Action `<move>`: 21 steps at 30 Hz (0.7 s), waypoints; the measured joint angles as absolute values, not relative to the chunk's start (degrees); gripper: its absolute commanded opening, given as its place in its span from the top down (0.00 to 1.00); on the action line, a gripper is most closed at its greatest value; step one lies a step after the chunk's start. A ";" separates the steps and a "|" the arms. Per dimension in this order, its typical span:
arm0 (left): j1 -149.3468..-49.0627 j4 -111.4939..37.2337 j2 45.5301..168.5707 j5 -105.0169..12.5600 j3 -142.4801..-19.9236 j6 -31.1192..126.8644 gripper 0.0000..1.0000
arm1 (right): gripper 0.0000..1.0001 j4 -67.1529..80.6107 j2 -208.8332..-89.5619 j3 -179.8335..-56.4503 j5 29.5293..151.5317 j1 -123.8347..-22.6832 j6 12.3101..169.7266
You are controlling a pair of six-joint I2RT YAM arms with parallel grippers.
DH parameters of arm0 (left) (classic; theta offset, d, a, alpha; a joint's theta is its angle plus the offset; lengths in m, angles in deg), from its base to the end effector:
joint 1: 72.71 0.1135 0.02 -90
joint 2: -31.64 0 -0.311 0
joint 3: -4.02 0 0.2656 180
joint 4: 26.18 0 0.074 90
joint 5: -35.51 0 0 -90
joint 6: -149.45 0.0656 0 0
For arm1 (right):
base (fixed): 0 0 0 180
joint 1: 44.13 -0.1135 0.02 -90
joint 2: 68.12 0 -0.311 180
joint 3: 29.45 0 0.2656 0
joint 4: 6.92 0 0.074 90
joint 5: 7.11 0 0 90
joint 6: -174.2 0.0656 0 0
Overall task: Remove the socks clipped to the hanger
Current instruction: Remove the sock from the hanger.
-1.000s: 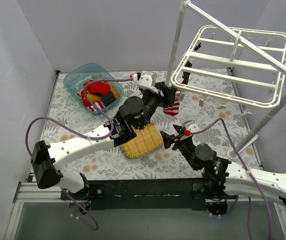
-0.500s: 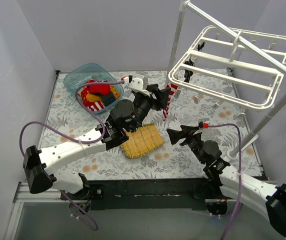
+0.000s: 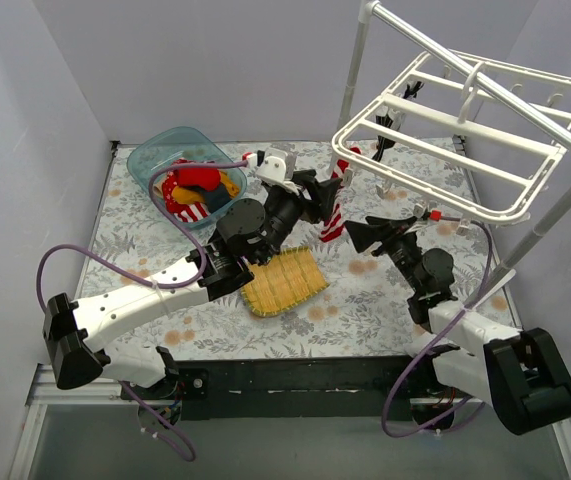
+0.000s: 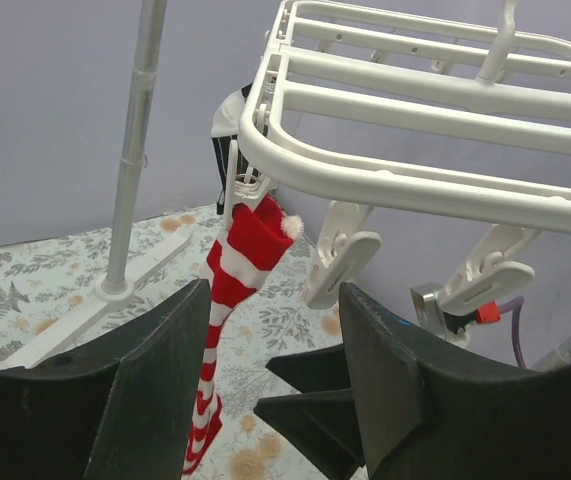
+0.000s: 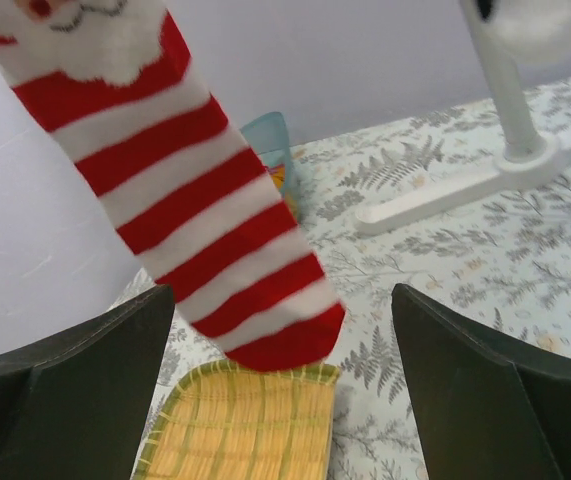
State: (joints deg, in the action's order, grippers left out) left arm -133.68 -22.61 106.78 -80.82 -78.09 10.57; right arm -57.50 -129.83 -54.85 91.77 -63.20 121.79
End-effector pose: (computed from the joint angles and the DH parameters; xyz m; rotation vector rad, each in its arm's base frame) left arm 0.1877 -0.2783 0.4706 -0.2572 1.5090 -1.2529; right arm 0.2057 0.0818 0.2643 0.0860 1.3833 0.9360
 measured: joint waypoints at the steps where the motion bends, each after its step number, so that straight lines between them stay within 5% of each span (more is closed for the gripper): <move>1: -133.68 -22.70 106.78 -80.75 -78.09 10.61 0.47 | 0.02 -58.01 -130.90 -56.03 92.93 -63.09 121.76; 21: -133.50 -29.28 103.39 -77.32 -81.48 12.23 0.46 | 0.08 -64.28 -163.36 -85.99 113.28 -62.13 120.06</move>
State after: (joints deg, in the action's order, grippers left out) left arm -133.50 -29.28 103.39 -77.32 -81.48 12.23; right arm -64.28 -163.36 -85.99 113.28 -62.13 120.06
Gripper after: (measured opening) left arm 0.542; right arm 0.966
